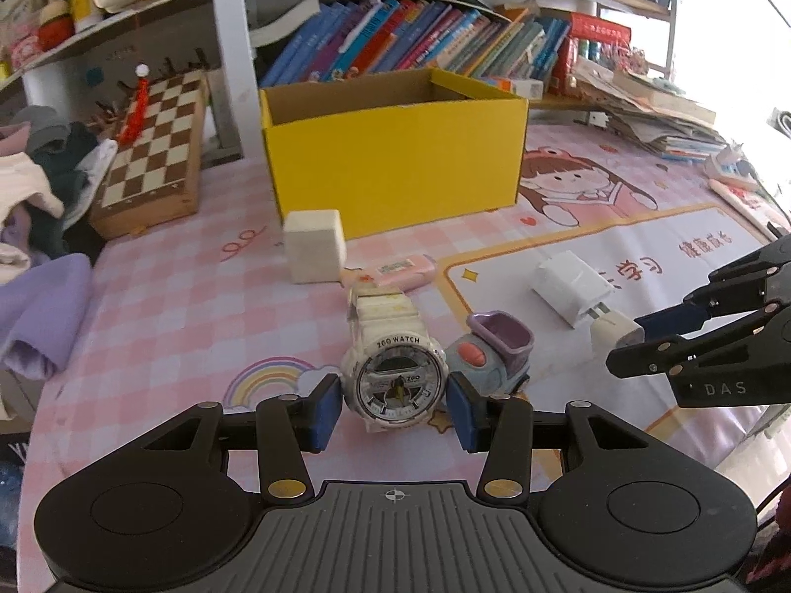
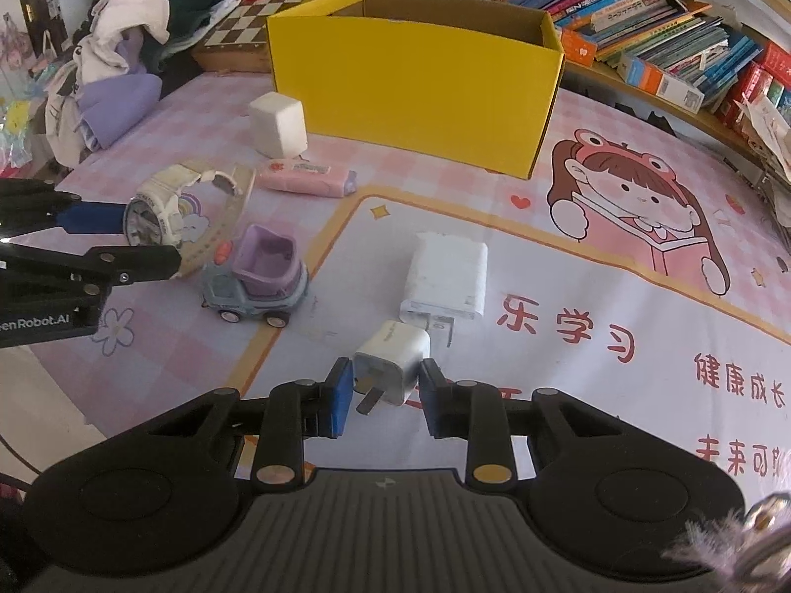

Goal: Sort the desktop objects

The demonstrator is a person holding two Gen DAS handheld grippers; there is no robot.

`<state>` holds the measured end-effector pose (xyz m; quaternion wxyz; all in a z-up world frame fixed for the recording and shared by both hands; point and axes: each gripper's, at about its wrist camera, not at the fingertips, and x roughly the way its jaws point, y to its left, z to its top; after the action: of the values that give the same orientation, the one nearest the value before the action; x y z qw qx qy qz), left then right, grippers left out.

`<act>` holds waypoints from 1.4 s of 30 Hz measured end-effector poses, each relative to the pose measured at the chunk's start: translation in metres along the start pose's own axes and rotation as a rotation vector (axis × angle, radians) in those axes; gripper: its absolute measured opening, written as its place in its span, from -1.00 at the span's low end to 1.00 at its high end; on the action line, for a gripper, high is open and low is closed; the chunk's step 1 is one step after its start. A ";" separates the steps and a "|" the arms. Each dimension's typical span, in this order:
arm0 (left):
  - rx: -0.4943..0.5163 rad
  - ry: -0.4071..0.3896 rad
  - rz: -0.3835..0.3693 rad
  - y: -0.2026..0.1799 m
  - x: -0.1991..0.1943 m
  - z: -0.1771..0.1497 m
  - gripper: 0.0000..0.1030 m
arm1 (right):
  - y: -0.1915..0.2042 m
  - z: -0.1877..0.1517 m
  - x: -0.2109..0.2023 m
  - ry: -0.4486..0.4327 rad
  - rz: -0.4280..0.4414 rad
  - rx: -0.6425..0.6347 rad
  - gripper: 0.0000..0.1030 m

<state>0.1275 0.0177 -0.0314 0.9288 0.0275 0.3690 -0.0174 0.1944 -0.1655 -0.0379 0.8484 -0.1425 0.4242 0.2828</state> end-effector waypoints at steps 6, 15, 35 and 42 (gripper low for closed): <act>-0.013 -0.023 0.017 0.007 -0.011 -0.003 -0.14 | 0.008 -0.001 -0.004 -0.008 0.004 -0.006 -0.48; -0.010 -0.042 0.022 0.012 -0.023 -0.009 -0.15 | 0.019 -0.003 -0.008 -0.023 0.006 -0.010 -0.48; 0.079 0.073 -0.029 0.002 -0.006 -0.028 -0.31 | 0.019 -0.006 0.011 0.071 -0.010 0.035 -0.13; 0.070 0.119 0.008 0.007 0.001 -0.033 -0.01 | 0.017 -0.002 0.018 0.082 -0.011 0.039 -0.07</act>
<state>0.1056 0.0268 -0.0556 0.9039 0.0623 0.4226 -0.0246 0.1915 -0.1460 -0.0536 0.8344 -0.1397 0.4633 0.2637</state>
